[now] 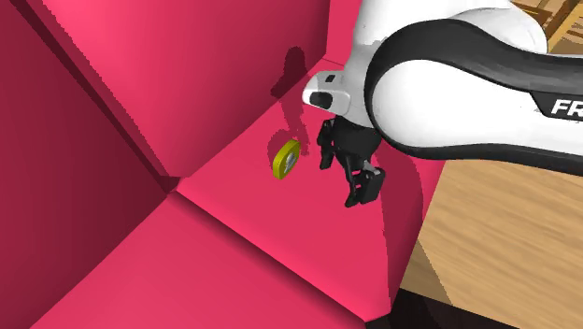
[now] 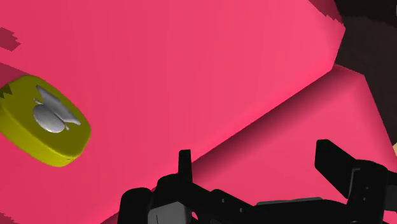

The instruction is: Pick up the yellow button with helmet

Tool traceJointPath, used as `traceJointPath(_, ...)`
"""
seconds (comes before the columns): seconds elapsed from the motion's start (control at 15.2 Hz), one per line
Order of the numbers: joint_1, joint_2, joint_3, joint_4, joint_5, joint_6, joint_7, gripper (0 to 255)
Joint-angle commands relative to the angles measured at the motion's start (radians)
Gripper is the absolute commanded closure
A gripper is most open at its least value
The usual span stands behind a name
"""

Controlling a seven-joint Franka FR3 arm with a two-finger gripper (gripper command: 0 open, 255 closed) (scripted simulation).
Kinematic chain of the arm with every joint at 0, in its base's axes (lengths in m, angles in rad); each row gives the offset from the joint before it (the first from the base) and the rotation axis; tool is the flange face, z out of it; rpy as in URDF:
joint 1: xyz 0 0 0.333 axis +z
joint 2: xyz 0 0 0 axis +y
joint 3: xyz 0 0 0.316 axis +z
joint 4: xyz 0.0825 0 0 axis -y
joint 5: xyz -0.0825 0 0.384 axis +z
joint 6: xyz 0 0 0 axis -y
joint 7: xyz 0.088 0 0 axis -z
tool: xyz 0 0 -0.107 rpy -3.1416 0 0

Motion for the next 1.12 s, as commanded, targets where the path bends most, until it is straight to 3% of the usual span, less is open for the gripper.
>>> traceJointPath(0.0, 0.066, 0.099, -0.094, 0.07, 0.047, 0.015, -0.137, 0)
traceJointPath(0.2, 0.173, 0.292, -0.262, 0.167, 0.189, 0.036, -0.372, 0)
traceJointPath(0.33, 0.204, 0.502, -0.365, 0.246, 0.382, 0.02, -0.59, 0)
traceJointPath(0.4, 0.17, 0.615, -0.373, 0.291, 0.487, -0.003, -0.699, 0)
traceJointPath(0.53, 0.037, 0.754, -0.288, 0.382, 0.6, -0.042, -0.836, 0)
traceJointPath(0.66, -0.079, 0.854, -0.204, 0.478, 0.663, -0.072, -0.93, 0)
traceJointPath(0.92, -0.251, 1.029, -0.082, 0.69, 0.75, -0.134, -1.068, 0)
traceJointPath(1.06, -0.267, 1.051, -0.067, 0.706, 0.76, -0.13, -1.083, 0)
